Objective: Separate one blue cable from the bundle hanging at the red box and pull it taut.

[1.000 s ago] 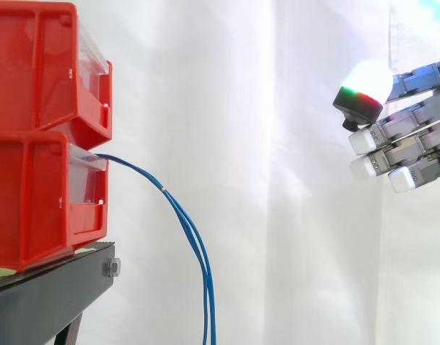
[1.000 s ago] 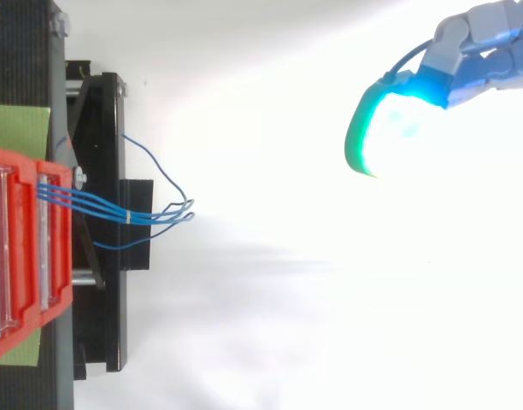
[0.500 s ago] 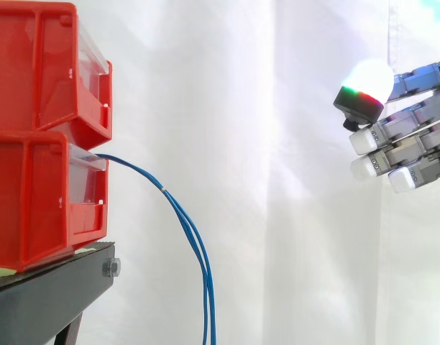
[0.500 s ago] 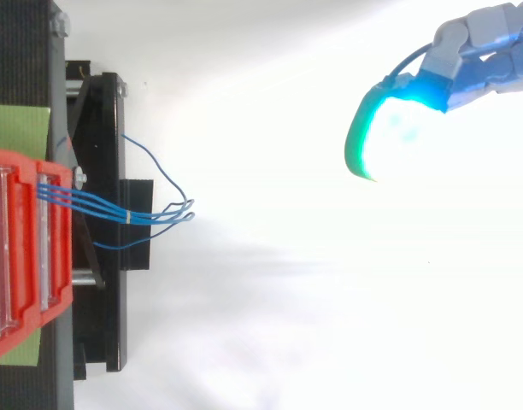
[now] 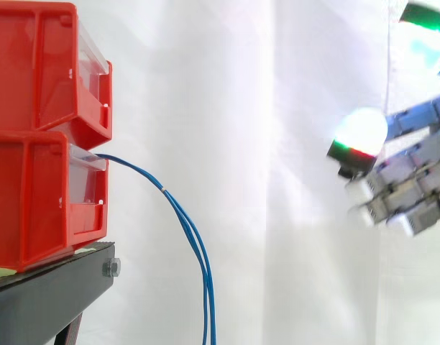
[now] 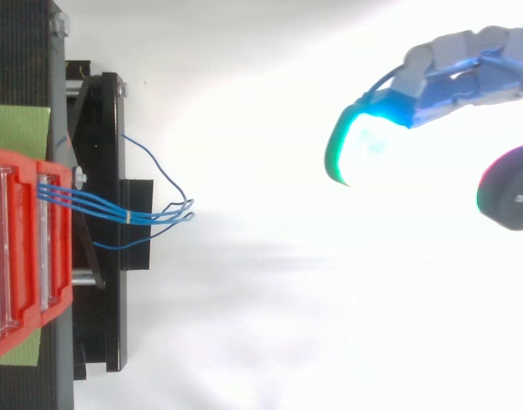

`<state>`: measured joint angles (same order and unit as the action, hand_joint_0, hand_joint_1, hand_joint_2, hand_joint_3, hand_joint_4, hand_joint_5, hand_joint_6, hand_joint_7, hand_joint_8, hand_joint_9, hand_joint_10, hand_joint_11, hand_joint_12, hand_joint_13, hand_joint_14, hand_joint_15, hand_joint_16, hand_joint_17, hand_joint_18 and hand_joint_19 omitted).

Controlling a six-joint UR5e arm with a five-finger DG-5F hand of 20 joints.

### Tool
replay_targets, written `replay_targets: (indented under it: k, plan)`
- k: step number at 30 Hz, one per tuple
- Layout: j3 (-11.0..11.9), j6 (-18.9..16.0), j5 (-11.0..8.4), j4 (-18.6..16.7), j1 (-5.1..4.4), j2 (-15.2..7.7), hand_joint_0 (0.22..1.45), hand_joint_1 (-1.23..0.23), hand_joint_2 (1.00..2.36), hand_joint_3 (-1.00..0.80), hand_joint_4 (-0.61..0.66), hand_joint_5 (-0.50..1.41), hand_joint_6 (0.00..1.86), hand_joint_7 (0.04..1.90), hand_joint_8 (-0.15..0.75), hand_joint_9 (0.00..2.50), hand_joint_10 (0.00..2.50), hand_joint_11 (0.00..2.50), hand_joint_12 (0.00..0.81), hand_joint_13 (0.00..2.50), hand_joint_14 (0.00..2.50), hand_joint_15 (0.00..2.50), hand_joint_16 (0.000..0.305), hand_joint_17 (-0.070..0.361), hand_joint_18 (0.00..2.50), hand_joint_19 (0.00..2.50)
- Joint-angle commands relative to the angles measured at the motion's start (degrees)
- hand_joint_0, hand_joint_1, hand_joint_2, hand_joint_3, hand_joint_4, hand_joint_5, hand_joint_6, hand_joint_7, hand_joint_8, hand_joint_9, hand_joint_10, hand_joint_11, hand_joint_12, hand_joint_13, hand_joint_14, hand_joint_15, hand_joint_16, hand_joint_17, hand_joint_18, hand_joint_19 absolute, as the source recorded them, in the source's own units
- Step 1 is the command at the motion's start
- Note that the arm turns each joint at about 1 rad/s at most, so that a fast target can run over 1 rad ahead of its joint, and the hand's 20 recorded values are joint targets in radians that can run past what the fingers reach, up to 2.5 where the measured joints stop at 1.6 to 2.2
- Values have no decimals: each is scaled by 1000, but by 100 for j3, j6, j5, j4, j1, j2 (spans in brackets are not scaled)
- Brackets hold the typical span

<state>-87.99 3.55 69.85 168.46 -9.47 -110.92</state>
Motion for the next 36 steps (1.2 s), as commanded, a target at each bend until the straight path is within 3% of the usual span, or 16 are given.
replay_targets:
  k: [1,8,11,14,18,20,21,26,28,36]
  plan:
    - [1,14,-165,-437,-11,-325,553,-487,1000,-500,264,-191,503,905,267,573,13,400,294,353,6,171,39,87,339,343]
    - [54,31,-385,-850,-38,-695,553,-487,1000,-500,266,-191,503,901,266,572,13,399,295,354,6,160,39,87,336,342]
    - [353,22,-402,-815,-38,-967,553,-487,1000,-499,266,-190,503,902,267,572,13,399,294,353,6,167,39,87,335,341]
    - [423,49,-437,-797,-38,-976,553,-486,1000,-500,265,-190,503,901,266,573,13,400,295,353,6,167,39,87,335,350]
    - [423,392,-868,-1026,-117,-1046,553,-486,1000,-499,268,-190,503,905,268,575,13,400,295,354,8,163,39,87,337,339]
    - [467,444,-929,-1079,-134,-1134,553,-486,1000,-496,267,-190,503,902,268,575,12,400,295,356,7,164,39,87,337,342]
    - [564,409,-956,-1131,-134,-1327,553,-485,1000,-496,271,-190,503,898,268,574,15,399,295,355,6,168,39,87,337,342]
    - [933,58,-912,-1061,-134,-1714,553,-484,1000,-499,267,-189,503,902,270,576,13,401,295,356,6,167,39,87,338,342]
    - [1003,5,-886,-1035,-134,-1767,553,-484,1000,-498,267,-189,503,903,269,576,13,400,295,357,6,165,39,87,339,343]
    - [1074,216,-912,-1254,-134,-1881,553,-484,1000,-498,268,-189,503,903,270,577,13,404,295,358,7,168,39,87,341,342]
